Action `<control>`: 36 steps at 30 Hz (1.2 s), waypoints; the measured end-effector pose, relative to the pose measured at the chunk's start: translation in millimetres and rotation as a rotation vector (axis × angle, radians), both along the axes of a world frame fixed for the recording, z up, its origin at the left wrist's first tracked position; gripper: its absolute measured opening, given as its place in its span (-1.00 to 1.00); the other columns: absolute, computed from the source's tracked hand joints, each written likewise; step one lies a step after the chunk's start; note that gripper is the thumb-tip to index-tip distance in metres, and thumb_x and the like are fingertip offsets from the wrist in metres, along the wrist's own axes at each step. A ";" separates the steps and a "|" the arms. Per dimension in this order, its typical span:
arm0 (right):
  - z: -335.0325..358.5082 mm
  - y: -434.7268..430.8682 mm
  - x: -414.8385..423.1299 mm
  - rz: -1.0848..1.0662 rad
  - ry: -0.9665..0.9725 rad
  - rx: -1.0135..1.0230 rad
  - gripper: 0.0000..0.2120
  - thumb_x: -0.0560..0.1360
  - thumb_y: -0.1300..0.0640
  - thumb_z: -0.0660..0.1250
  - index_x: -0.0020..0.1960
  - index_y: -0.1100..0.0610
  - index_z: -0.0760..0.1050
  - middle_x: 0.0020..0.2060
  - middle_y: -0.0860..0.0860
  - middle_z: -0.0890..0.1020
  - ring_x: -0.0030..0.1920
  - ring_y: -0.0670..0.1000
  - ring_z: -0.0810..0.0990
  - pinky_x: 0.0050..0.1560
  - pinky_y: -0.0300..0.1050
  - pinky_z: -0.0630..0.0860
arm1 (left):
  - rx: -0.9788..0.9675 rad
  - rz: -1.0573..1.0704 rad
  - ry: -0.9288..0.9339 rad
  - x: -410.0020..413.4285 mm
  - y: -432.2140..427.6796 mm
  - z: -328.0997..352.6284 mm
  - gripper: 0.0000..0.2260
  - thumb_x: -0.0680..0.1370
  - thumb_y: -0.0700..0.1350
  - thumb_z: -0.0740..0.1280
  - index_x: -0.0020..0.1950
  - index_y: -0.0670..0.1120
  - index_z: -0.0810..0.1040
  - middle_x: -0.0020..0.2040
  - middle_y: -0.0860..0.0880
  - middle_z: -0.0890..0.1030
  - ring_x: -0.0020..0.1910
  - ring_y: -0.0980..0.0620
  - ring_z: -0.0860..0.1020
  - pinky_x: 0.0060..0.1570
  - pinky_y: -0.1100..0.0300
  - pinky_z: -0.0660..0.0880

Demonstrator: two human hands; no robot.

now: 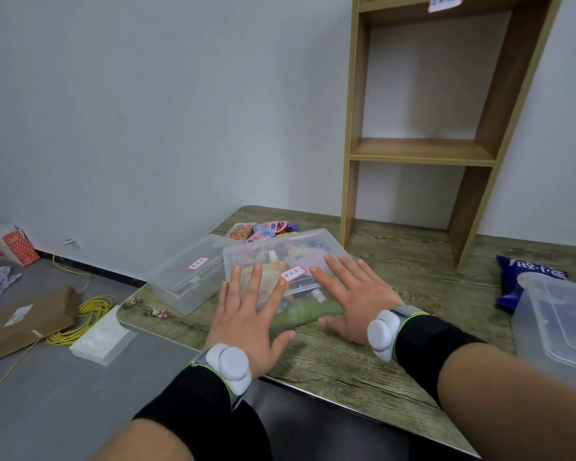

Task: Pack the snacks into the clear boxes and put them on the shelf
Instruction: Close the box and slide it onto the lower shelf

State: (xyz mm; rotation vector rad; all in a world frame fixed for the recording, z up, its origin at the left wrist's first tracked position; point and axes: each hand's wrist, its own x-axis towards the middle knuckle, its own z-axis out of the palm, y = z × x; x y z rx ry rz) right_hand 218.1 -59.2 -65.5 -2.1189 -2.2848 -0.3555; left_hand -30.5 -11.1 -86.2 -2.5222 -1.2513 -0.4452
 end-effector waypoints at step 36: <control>-18.8 -121.4 78.0 -0.535 0.090 0.143 -0.23 0.45 -0.47 -0.31 0.48 -0.15 -0.53 0.49 0.03 -0.48 0.49 0.11 -0.49 0.50 0.18 -0.32 | -0.039 -0.489 0.041 167.2 -14.9 6.2 -0.40 0.57 0.36 -0.17 0.56 0.24 -0.23 0.61 -0.04 -0.21 0.53 -0.13 -0.37 0.51 -0.13 -0.19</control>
